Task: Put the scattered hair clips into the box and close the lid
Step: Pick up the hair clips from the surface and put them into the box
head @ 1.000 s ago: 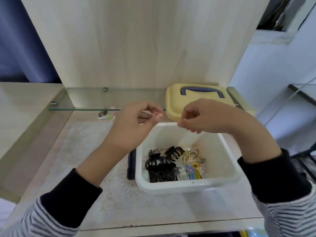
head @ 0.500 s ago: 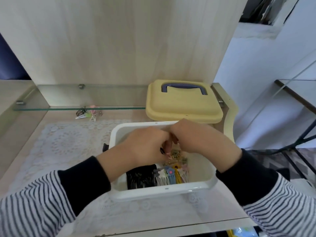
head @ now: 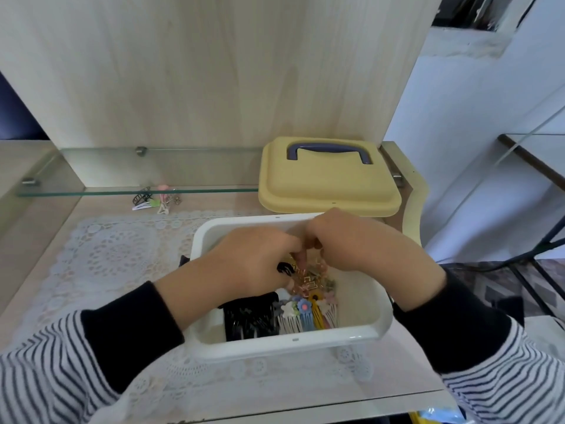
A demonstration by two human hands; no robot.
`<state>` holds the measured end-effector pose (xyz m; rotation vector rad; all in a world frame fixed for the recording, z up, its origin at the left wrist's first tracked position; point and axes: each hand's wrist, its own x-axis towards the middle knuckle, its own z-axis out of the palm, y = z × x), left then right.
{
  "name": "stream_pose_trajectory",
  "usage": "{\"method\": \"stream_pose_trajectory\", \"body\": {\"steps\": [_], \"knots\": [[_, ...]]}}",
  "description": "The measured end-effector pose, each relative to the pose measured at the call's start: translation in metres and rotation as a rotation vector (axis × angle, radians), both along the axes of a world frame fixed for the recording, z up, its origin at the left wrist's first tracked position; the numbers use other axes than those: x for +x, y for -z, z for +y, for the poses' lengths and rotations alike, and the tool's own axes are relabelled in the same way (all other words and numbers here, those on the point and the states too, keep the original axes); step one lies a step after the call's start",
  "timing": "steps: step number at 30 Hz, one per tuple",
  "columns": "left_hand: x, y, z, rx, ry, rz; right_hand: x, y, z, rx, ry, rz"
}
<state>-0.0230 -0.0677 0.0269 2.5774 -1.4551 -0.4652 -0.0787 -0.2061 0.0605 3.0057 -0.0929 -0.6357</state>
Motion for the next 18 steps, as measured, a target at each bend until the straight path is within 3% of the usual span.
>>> {"method": "stream_pose_trajectory", "body": {"steps": [7, 18], "knots": [[0.004, -0.015, 0.027, -0.170, -0.041, -0.078, -0.010, -0.008, -0.015, 0.283, 0.079, -0.254], [0.016, -0.007, 0.083, -0.804, -0.320, -0.085, -0.016, -0.014, 0.023, 0.655, 0.160, -0.724]]}}
